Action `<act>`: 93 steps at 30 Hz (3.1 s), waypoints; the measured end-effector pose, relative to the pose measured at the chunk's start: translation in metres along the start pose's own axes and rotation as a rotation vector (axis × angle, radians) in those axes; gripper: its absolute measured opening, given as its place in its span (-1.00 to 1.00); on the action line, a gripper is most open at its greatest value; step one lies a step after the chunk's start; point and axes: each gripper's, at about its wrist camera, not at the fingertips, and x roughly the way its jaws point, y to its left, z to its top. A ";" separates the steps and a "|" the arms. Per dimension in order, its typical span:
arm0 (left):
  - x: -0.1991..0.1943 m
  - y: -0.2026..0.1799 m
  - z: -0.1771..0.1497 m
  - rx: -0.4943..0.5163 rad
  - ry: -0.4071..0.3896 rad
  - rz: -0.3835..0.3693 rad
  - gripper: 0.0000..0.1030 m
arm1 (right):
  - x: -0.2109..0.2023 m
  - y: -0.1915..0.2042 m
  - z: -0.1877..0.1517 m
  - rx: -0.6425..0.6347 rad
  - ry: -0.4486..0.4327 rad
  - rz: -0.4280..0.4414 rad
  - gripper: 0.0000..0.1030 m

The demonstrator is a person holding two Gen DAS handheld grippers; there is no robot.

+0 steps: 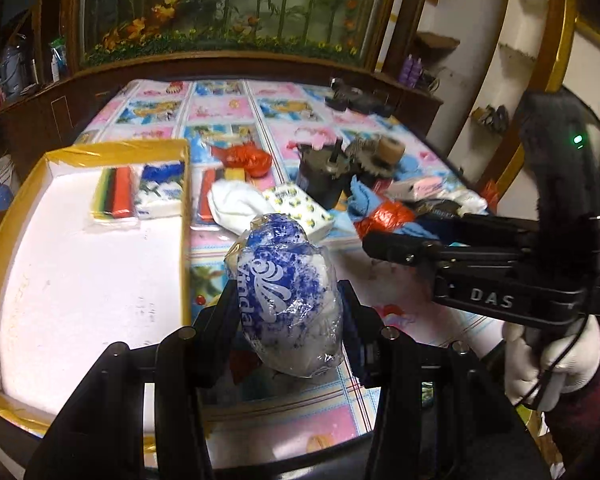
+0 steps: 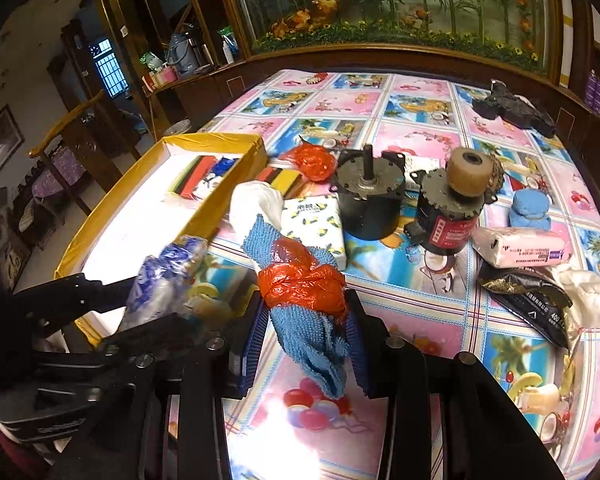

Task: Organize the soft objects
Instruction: 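Carry both items into the white tray and open both tools, then move the left tool to the white cloth and grasp it, then lift the white cloth with the left tool while the right tool grasps the lemon-print tissue pack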

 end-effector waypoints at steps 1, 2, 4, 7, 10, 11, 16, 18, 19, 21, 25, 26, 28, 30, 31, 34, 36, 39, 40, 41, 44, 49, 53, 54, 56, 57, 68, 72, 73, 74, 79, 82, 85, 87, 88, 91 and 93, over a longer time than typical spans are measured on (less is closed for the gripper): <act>-0.007 0.005 0.001 -0.007 -0.015 -0.006 -0.13 | -0.004 0.004 0.002 -0.004 -0.004 0.007 -0.28; -0.015 0.011 0.002 -0.017 -0.029 -0.009 -0.13 | -0.008 0.007 0.004 -0.008 -0.007 0.015 -0.28; -0.029 0.025 0.005 -0.036 -0.055 -0.001 -0.12 | -0.012 0.017 0.010 -0.018 -0.011 0.035 -0.28; -0.044 0.052 0.010 -0.062 -0.085 0.030 -0.12 | -0.013 0.030 0.021 -0.034 -0.012 0.060 -0.28; -0.051 0.084 0.015 -0.103 -0.099 0.085 -0.12 | -0.010 0.045 0.037 -0.044 -0.010 0.096 -0.28; -0.053 0.094 0.017 -0.116 -0.101 0.101 -0.12 | -0.008 0.048 0.041 -0.041 -0.007 0.109 -0.28; -0.051 0.148 0.025 -0.203 -0.087 0.149 -0.12 | 0.006 0.063 0.071 0.003 -0.008 0.232 -0.28; -0.045 0.165 0.029 -0.225 -0.076 0.171 -0.12 | 0.015 0.068 0.084 0.020 -0.009 0.283 -0.27; -0.041 0.175 0.032 -0.236 -0.069 0.187 -0.12 | 0.019 0.070 0.088 0.025 -0.008 0.297 -0.27; -0.034 0.192 0.038 -0.264 -0.060 0.188 -0.12 | 0.034 0.076 0.099 0.038 0.005 0.327 -0.27; -0.008 0.228 0.051 -0.350 -0.029 0.137 -0.12 | 0.075 0.087 0.120 0.074 0.057 0.374 -0.27; 0.002 0.235 0.054 -0.369 -0.018 0.119 -0.11 | 0.085 0.089 0.124 0.086 0.070 0.382 -0.27; 0.017 0.244 0.058 -0.398 0.001 0.106 -0.11 | 0.109 0.093 0.135 0.113 0.091 0.394 -0.27; 0.029 0.250 0.062 -0.414 0.002 0.112 -0.10 | 0.132 0.096 0.147 0.138 0.110 0.397 -0.27; 0.033 0.253 0.064 -0.423 -0.003 0.113 -0.10 | 0.145 0.098 0.154 0.153 0.123 0.397 -0.27; 0.044 0.264 0.065 -0.464 0.001 0.089 -0.07 | 0.178 0.105 0.169 0.180 0.152 0.394 -0.27; 0.048 0.273 0.065 -0.493 0.006 0.083 -0.06 | 0.195 0.108 0.175 0.191 0.167 0.390 -0.27; 0.053 0.282 0.064 -0.528 0.003 0.075 -0.02 | 0.223 0.114 0.183 0.211 0.192 0.382 -0.27; 0.052 0.283 0.064 -0.535 -0.003 0.069 0.01 | 0.230 0.116 0.184 0.215 0.200 0.382 -0.27; 0.051 0.284 0.064 -0.540 -0.009 0.054 0.05 | 0.237 0.117 0.186 0.218 0.204 0.380 -0.24; 0.045 0.285 0.063 -0.546 -0.022 0.036 0.08 | 0.252 0.122 0.187 0.244 0.208 0.377 -0.18; 0.023 0.284 0.057 -0.579 -0.062 0.040 0.08 | 0.247 0.126 0.188 0.214 0.176 0.345 0.22; 0.001 0.271 0.051 -0.582 -0.083 0.058 0.08 | 0.205 0.126 0.183 0.136 0.116 0.319 0.22; -0.003 0.266 0.049 -0.579 -0.087 0.057 0.09 | 0.191 0.124 0.179 0.110 0.095 0.308 0.22; -0.010 0.250 0.047 -0.567 -0.089 0.046 0.16 | 0.162 0.117 0.167 0.062 0.054 0.286 0.23; -0.013 0.242 0.047 -0.556 -0.092 0.038 0.20 | 0.148 0.111 0.160 0.041 0.036 0.275 0.26; 0.033 0.091 0.055 -0.249 0.052 -0.043 0.31 | 0.006 -0.031 0.038 0.102 -0.097 0.040 0.53; 0.073 0.046 0.056 -0.216 0.141 -0.026 0.31 | -0.018 -0.071 0.002 0.196 -0.110 0.018 0.52; 0.083 0.039 0.057 -0.220 0.157 -0.005 0.31 | -0.023 -0.080 -0.005 0.220 -0.118 0.021 0.52; 0.094 0.033 0.059 -0.219 0.173 0.027 0.31 | -0.029 -0.088 -0.012 0.242 -0.128 0.027 0.53; 0.133 0.025 0.062 -0.221 0.233 0.136 0.31 | -0.047 -0.117 -0.039 0.292 -0.164 0.067 0.53; 0.138 0.023 0.061 -0.202 0.214 0.169 0.31 | -0.046 -0.134 -0.047 0.312 -0.175 0.075 0.53; 0.135 0.028 0.061 -0.223 0.207 0.128 -0.55 | -0.047 -0.154 -0.054 0.350 -0.181 0.071 0.53; 0.133 0.030 0.061 -0.230 0.210 0.111 -0.74 | -0.046 -0.167 -0.056 0.378 -0.176 0.067 0.54; 0.131 0.030 0.060 -0.230 0.202 0.106 -0.74 | -0.044 -0.172 -0.056 0.396 -0.171 0.068 0.55; 0.119 0.027 0.057 -0.226 0.176 0.073 -0.75 | -0.040 -0.173 -0.055 0.415 -0.153 0.094 0.56; 0.110 0.026 0.055 -0.232 0.157 0.037 -0.75 | -0.031 -0.163 -0.050 0.394 -0.128 0.117 0.56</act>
